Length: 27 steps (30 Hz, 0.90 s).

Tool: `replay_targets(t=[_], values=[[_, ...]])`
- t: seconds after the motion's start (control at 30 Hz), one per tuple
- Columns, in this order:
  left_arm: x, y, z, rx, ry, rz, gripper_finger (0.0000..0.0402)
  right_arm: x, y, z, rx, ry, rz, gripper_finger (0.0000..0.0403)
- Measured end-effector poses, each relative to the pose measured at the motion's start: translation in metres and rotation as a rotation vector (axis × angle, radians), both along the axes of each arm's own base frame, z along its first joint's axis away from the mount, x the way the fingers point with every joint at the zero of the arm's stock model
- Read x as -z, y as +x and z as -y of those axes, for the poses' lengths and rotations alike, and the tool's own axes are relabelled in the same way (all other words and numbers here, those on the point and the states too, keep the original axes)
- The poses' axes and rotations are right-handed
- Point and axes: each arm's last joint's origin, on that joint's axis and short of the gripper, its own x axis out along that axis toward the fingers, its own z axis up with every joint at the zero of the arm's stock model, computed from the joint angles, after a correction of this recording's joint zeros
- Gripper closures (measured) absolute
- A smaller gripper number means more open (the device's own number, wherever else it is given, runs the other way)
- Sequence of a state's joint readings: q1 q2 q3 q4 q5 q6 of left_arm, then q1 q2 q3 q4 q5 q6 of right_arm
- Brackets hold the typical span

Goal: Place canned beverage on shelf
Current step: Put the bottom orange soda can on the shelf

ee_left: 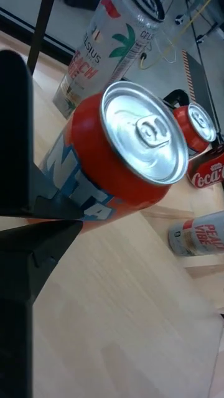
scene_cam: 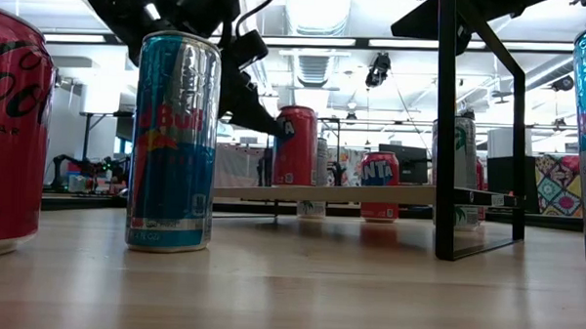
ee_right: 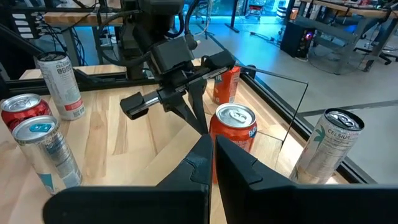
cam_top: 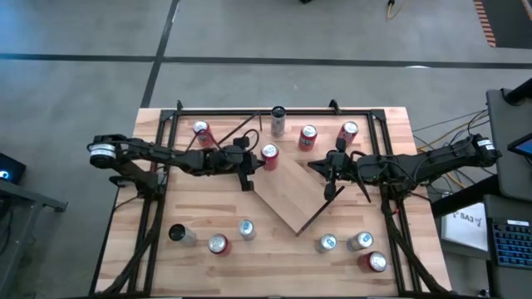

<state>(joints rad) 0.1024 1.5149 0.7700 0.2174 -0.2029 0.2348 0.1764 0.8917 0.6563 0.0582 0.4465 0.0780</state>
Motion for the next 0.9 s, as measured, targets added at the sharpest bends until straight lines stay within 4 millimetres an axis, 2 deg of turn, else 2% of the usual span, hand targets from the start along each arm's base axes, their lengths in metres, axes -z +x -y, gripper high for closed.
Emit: replay_targets(t=[0.6, 0.9], values=[[-0.012, -0.009, 0.003, 0.008, -0.011, -0.003, 0.0402, 0.000, 0.000, 0.000, 0.000, 0.001, 0.002, 0.0394], [-0.004, -0.007, 0.004, 0.046, -0.045, -0.033, 0.0402, 0.000, 0.000, 0.000, 0.001, 0.000, 0.001, 0.0394]])
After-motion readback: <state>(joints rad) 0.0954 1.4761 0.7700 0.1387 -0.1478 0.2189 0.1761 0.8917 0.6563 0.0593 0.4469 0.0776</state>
